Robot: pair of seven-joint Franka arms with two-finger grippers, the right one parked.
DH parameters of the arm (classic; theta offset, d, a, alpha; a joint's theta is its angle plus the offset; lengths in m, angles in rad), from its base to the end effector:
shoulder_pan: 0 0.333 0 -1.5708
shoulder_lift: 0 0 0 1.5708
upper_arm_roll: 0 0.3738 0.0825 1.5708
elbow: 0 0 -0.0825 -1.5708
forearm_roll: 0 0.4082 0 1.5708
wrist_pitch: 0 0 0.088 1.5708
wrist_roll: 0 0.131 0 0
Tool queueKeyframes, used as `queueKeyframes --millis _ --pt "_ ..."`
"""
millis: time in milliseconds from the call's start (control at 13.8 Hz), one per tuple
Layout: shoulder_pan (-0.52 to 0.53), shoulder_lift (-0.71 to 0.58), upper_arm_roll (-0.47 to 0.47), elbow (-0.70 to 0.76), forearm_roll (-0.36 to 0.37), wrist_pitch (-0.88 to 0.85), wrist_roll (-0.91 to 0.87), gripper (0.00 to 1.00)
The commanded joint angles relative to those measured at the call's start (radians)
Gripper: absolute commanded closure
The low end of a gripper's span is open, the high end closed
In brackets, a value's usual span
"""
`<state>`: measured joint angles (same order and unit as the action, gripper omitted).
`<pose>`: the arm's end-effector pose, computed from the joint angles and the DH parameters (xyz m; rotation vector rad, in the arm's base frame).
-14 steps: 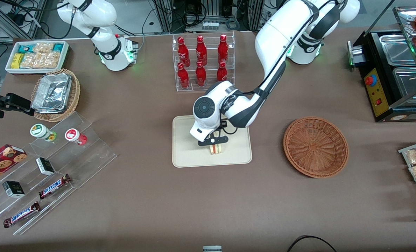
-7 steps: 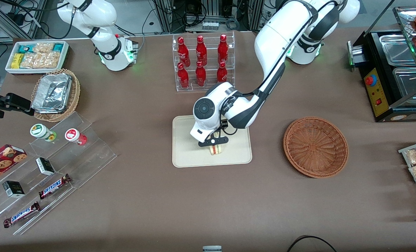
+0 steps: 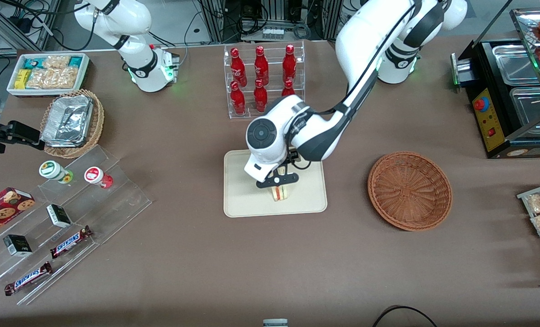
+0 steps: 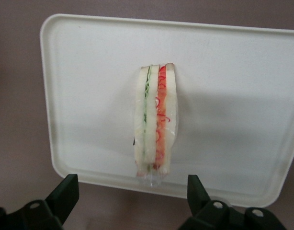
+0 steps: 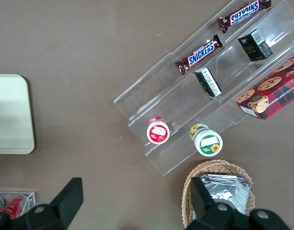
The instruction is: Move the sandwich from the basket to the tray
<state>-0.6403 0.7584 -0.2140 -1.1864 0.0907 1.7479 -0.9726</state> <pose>0.5587 -0.5557 0.3375 -3.0202 -0.2087 0.2448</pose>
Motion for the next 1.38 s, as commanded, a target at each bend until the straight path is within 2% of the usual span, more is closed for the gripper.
queueKeyframes --millis 0,145,362,580,725,942,1304 --pt "-0.006 -0.05 0.01 0.011 0.004 -0.042 0.064 0.0" --pt "0.019 -0.076 0.012 0.01 0.014 -0.1 0.176 0.0" --pt "0.114 -0.128 0.008 -0.001 0.001 -0.18 0.368 0.0" --pt "0.233 -0.224 0.005 -0.109 -0.002 -0.182 0.487 0.0" --pt "0.315 -0.312 0.005 -0.197 -0.034 -0.191 0.602 0.0" --pt "0.41 -0.425 0.005 -0.312 -0.037 -0.188 0.684 0.0" --pt "0.524 -0.49 0.005 -0.355 -0.037 -0.215 0.791 0.0"
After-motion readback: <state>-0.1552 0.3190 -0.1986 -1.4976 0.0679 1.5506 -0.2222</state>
